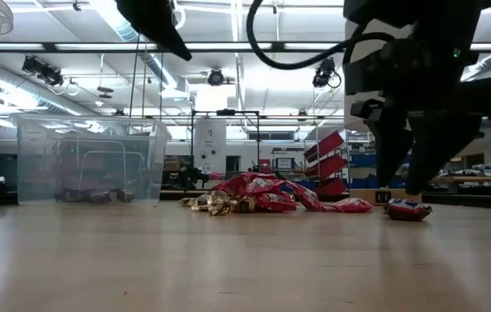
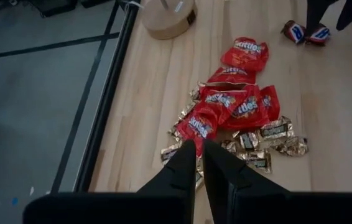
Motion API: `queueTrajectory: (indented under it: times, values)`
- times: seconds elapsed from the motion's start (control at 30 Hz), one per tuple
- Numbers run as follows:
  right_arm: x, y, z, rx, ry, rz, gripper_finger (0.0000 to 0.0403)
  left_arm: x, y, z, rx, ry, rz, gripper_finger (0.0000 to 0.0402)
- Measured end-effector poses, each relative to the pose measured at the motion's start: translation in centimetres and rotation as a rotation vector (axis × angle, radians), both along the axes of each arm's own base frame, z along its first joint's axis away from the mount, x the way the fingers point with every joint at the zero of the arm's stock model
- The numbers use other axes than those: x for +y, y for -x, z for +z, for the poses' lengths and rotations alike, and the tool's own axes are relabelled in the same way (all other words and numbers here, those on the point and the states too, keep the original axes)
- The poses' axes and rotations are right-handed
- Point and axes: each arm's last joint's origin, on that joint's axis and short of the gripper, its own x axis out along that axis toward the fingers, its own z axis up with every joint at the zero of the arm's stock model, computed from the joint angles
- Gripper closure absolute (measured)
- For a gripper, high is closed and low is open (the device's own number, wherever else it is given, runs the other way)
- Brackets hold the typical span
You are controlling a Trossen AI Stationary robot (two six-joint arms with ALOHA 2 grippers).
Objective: Sort candy
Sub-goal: Put the brown chocolate into the top left transparent bin
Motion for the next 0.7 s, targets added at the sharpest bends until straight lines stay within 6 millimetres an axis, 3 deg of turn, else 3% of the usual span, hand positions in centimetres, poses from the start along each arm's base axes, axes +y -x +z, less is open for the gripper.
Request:
queueTrajectory:
  times: [0.33, 0.7]
  values:
    - [-0.5, -0.1, -1.4, 0.084, -0.010, -0.015, 0.0181, 0.0, 0.0, -0.3, 0.002, 0.001, 0.000, 0.0369]
    - [-1.1, -0.4, -2.4, 0.128, -0.021, -0.037, 0.0211, 0.0, -0.2, -0.1, -0.024, -0.001, 0.000, 0.0369]
